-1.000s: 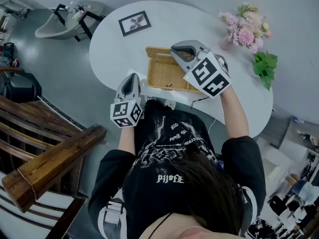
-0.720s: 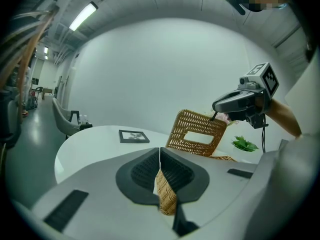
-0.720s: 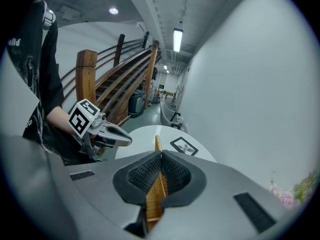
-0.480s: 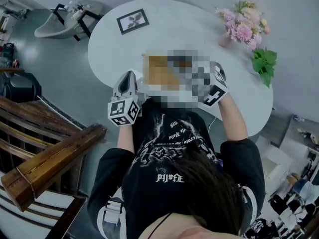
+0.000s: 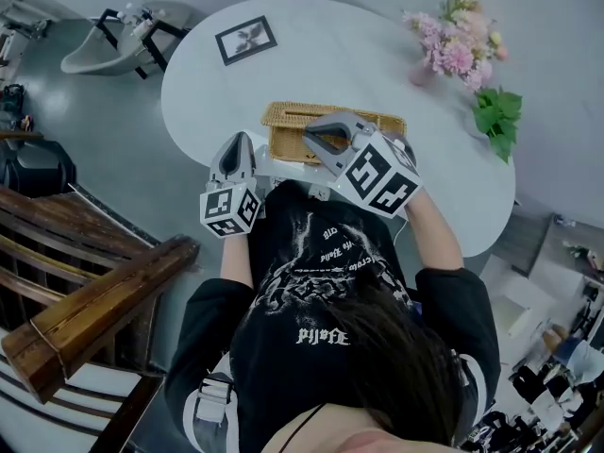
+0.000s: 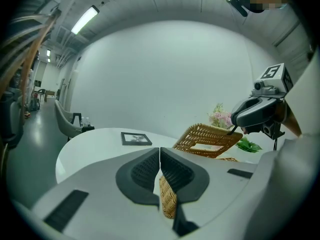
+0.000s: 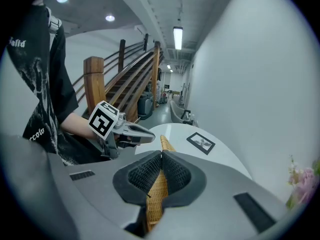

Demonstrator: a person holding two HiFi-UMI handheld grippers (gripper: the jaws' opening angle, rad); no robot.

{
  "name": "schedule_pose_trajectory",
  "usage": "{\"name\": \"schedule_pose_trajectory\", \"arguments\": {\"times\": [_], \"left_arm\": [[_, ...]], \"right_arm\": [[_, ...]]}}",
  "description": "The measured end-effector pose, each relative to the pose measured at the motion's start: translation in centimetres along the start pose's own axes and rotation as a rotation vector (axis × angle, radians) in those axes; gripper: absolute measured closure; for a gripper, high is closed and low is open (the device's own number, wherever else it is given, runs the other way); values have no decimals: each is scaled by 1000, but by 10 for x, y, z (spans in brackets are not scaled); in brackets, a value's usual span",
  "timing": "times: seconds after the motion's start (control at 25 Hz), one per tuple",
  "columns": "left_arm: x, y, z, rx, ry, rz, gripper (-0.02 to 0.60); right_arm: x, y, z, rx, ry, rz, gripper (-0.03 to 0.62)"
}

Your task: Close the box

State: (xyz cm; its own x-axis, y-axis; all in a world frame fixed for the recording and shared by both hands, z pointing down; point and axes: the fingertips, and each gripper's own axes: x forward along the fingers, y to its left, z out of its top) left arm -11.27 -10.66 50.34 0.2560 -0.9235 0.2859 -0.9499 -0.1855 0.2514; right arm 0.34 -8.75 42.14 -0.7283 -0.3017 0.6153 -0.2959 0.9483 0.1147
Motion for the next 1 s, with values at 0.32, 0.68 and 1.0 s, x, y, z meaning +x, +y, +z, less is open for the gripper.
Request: {"name": "schedule_pose_trajectory", "arguments": {"times": [0.32, 0.68, 1.0], "left_arm": [[3, -3, -3, 17, 12, -4, 557], [1, -7, -12, 33, 44, -5, 557], [0, -13, -19, 45, 67, -18, 557]], "right_arm": [[3, 14, -15, 139, -15, 38, 559], [14, 34, -39, 254, -5, 93, 559], [29, 43, -65, 303, 21, 91, 558]]}}
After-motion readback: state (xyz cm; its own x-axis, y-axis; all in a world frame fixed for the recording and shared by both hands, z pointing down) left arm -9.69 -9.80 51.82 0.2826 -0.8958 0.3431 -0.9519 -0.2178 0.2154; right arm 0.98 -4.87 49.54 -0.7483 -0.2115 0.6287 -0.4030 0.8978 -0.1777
